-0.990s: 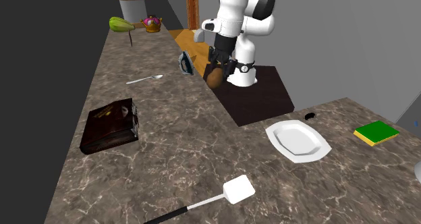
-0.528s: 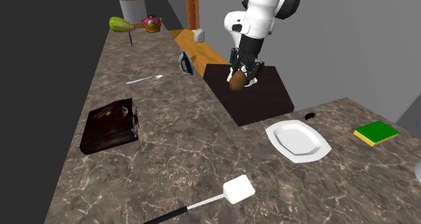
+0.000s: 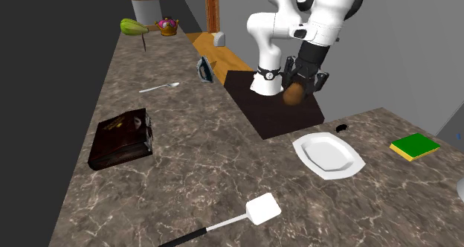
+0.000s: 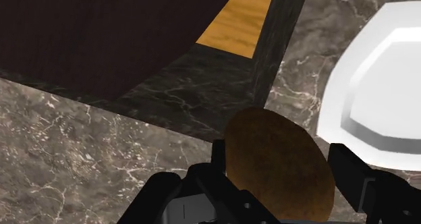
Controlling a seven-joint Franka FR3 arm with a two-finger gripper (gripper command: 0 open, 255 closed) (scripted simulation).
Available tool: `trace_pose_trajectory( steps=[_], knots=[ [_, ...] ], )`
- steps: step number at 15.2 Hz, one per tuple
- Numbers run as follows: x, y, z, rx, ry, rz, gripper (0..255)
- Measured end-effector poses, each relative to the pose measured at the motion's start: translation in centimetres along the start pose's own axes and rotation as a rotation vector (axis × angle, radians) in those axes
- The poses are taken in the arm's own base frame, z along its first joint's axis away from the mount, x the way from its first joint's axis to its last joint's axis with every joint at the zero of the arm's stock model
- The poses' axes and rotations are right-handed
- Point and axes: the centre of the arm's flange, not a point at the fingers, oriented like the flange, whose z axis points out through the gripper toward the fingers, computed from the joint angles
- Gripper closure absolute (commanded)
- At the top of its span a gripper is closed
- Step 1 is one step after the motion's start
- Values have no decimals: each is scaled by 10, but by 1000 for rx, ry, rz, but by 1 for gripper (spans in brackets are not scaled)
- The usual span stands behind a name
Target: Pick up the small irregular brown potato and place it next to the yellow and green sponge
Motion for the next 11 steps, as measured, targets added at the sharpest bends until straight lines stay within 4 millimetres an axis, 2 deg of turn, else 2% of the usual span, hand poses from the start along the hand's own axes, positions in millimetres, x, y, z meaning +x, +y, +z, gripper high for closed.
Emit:
trace_pose_trajectory(
  steps=[11],
  knots=[
    [-85,-115,-21,0,0,0,255]
  ],
)
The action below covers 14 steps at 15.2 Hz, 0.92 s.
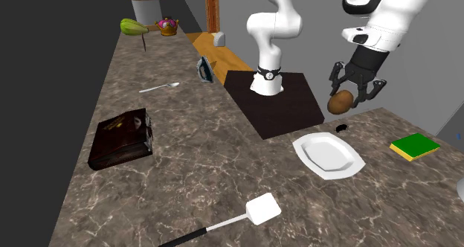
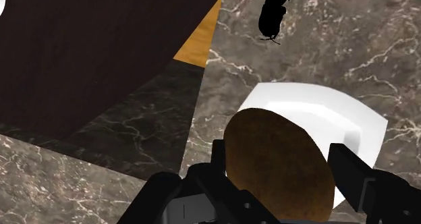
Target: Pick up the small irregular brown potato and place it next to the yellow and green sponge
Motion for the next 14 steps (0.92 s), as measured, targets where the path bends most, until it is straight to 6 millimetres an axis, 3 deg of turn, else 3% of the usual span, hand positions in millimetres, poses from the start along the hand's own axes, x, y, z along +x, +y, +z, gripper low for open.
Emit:
trace_pose_trajectory(
  steps=[11,14],
  knots=[
    [-80,-117,-24,0,-1,-1,255],
    [-89,-128,-15,0,-1,1,255]
  ],
)
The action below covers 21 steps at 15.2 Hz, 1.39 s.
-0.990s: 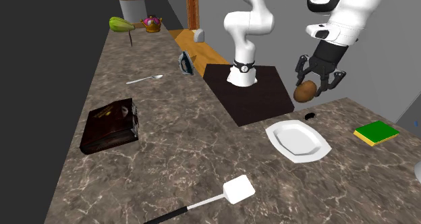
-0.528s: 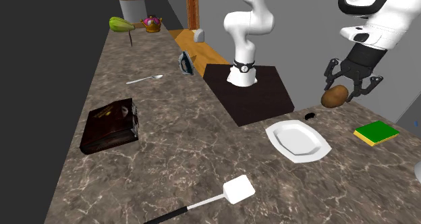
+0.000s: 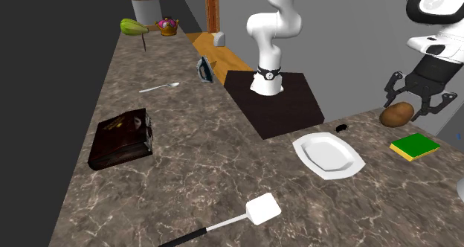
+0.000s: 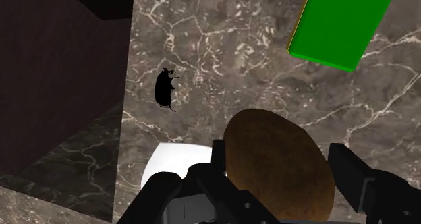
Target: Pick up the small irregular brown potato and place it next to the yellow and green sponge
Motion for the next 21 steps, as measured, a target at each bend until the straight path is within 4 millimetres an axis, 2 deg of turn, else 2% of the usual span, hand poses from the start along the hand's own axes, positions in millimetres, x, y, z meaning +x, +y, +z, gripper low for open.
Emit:
trace_pose_trajectory(
  steps=[19,21],
  knots=[
    [-14,-11,98,-1,0,1,255],
    [-16,-13,103,4,2,1,255]
  ],
)
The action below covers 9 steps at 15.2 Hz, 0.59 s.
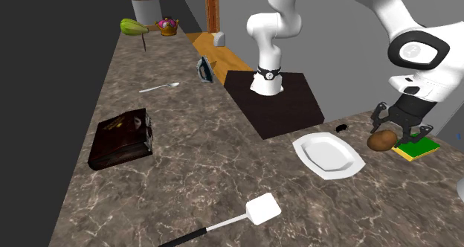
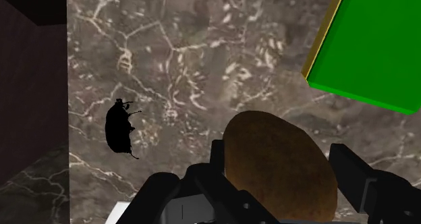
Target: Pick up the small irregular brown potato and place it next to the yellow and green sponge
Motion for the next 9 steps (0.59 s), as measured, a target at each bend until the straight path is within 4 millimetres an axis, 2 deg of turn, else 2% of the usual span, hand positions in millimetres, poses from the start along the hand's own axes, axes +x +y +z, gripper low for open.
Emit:
trace_pose_trajectory(
  steps=[6,7,9],
  knots=[
    [-1,-1,1,2,0,-1,255],
    [-1,-1,2,3,0,-1,0],
    [-1,-1,5,-2,-1,-1,0]
  ],
)
